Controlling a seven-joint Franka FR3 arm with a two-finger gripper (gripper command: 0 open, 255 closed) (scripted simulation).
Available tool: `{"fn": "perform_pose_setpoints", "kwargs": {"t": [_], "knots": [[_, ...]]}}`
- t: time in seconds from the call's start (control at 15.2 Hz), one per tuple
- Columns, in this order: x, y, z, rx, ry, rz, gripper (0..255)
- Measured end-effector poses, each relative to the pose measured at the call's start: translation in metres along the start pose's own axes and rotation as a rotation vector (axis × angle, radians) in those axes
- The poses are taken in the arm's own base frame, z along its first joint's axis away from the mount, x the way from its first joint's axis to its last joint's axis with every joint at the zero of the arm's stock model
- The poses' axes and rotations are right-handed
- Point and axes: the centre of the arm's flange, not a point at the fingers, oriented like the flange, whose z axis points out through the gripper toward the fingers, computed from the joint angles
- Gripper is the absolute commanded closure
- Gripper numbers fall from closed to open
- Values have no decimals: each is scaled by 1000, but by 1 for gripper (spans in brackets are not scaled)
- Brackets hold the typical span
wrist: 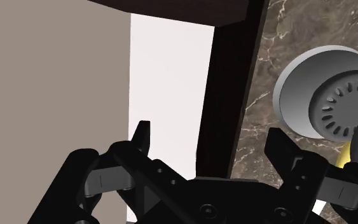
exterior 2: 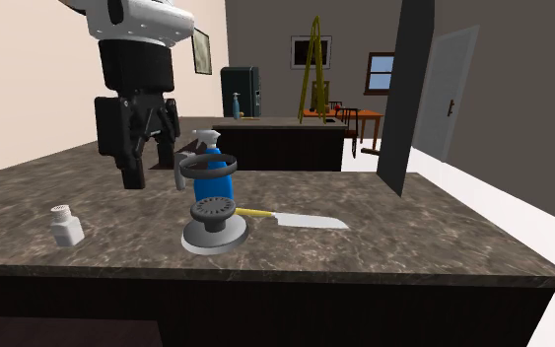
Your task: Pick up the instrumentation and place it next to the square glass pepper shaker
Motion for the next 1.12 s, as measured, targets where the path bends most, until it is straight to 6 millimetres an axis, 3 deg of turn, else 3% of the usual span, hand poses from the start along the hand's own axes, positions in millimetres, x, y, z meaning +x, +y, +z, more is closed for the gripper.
{"fn": "perform_pose_setpoints", "kwargs": {"t": [0.86,1.12], "knots": [[84,-136,64,-9,-43,42,0],[123,-178,59,57,71,70,0]]}}
